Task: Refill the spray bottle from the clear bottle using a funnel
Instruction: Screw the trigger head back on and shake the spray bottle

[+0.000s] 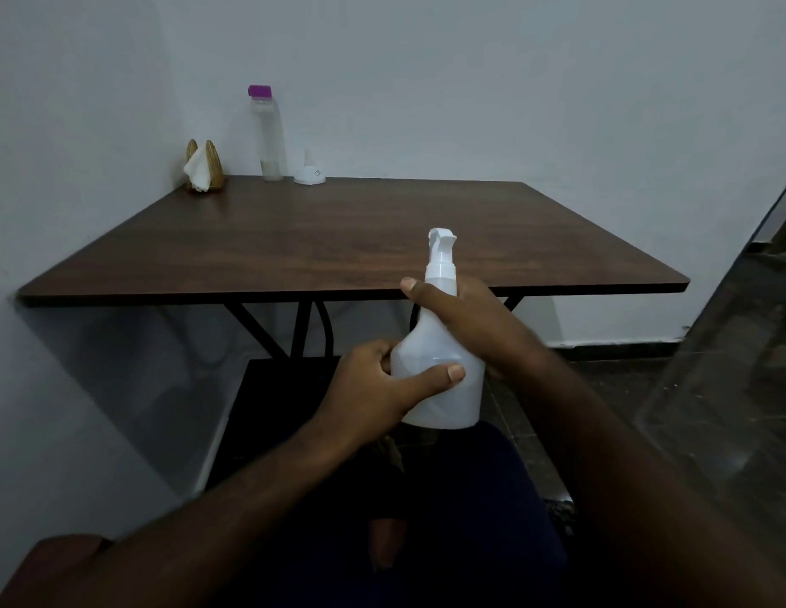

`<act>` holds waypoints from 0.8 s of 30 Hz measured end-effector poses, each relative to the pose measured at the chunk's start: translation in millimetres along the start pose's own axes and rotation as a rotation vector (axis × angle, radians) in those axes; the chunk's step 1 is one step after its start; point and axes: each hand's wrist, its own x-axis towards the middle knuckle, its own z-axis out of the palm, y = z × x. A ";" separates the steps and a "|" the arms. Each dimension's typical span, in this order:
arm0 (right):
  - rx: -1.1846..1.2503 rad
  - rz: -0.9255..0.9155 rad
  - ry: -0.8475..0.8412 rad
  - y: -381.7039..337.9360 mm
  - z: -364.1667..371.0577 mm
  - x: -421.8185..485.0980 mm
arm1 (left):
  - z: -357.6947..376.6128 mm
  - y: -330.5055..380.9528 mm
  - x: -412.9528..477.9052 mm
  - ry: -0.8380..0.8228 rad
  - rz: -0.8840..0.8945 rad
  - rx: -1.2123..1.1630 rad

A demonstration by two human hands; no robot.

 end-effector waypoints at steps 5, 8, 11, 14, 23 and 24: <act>0.056 0.079 -0.010 3.5 0.1 -4.8 | 1.5 1.1 -2.6 -0.004 0.003 0.008; 0.026 0.086 0.018 4.6 -0.2 -5.9 | 1.7 1.4 -2.9 -0.014 0.011 0.026; -0.101 0.054 0.090 3.8 0.1 -5.9 | 3.6 1.4 -3.9 0.001 0.016 0.048; -0.164 0.017 0.154 3.9 1.7 -5.8 | 3.8 -1.1 -3.0 -0.001 0.019 0.070; 0.022 0.083 0.061 3.5 1.2 -5.9 | 1.9 0.9 -2.5 -0.024 0.015 0.026; 0.037 0.091 0.055 3.8 0.4 -5.9 | 1.9 1.5 -2.6 -0.025 0.012 0.019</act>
